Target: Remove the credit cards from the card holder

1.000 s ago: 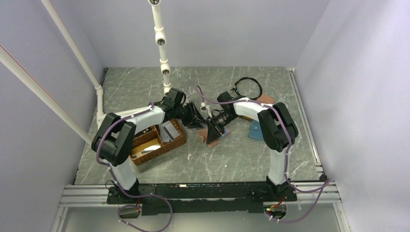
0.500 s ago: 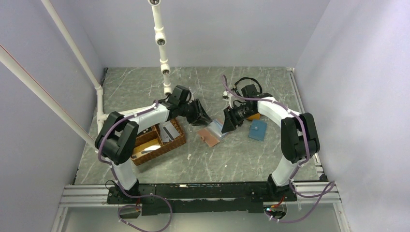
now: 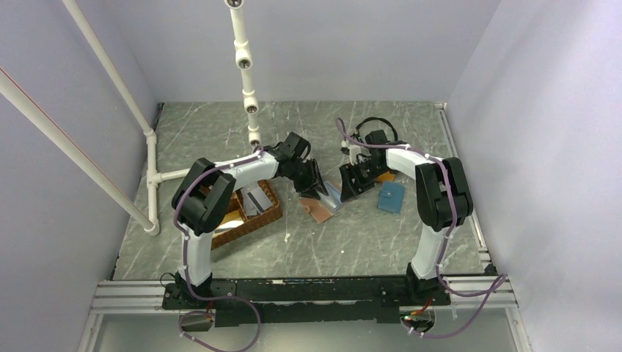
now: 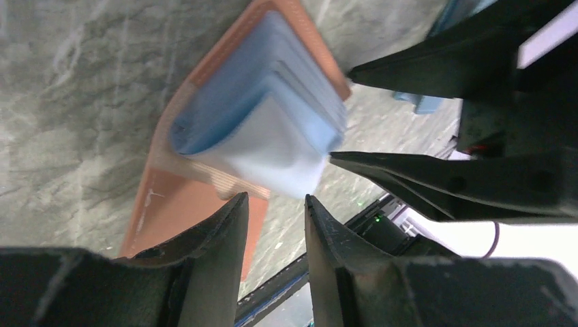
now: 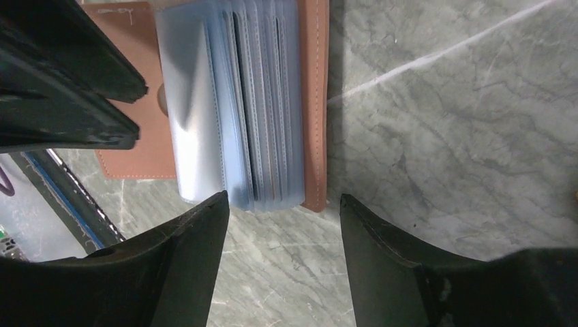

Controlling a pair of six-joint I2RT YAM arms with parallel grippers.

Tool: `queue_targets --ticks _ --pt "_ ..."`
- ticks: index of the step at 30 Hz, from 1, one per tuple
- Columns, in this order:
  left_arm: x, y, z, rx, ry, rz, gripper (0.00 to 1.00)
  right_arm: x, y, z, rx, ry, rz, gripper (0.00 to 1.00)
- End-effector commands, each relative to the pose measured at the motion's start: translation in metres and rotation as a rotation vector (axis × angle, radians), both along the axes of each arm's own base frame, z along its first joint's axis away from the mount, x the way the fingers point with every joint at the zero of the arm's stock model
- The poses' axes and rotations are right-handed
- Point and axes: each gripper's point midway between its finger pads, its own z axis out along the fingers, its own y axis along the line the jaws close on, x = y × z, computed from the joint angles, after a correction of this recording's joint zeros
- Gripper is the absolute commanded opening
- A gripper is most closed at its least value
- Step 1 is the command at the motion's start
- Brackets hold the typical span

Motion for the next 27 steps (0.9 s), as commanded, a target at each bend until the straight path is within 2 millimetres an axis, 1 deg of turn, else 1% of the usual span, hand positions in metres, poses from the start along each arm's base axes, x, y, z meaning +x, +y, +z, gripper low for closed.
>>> queue_targets --ticks 1,5,10,13,18,21,23,25,27 --pt "-0.005 0.009 -0.014 0.102 0.038 -0.016 0.41 0.019 0.005 0.007 0.022 -0.028 -0.019 0.64" --pt "-0.008 0.023 -0.026 0.183 0.07 0.003 0.4 0.022 0.009 0.005 0.058 0.003 -0.032 0.64" --pt "-0.013 0.029 -0.04 0.201 0.121 0.013 0.38 0.021 0.012 -0.004 0.07 0.049 -0.031 0.64" --pt "-0.013 0.029 -0.042 0.196 0.125 0.009 0.37 0.012 0.017 -0.009 0.103 0.096 -0.016 0.63" --pt "-0.012 0.028 -0.043 0.188 0.129 0.008 0.34 -0.007 0.028 -0.01 0.16 0.156 0.022 0.62" --pt "-0.012 0.027 -0.045 0.184 0.134 0.003 0.33 -0.014 0.035 -0.007 0.206 0.194 0.035 0.6" --pt "-0.011 0.026 -0.045 0.184 0.133 0.001 0.32 -0.016 0.038 -0.003 0.232 0.205 0.041 0.58" --pt "-0.011 0.026 -0.045 0.183 0.131 0.001 0.32 -0.017 0.041 0.001 0.259 0.209 0.045 0.53" --pt "-0.01 0.025 -0.044 0.176 0.123 -0.001 0.32 -0.018 0.044 0.007 0.288 0.213 0.049 0.46"
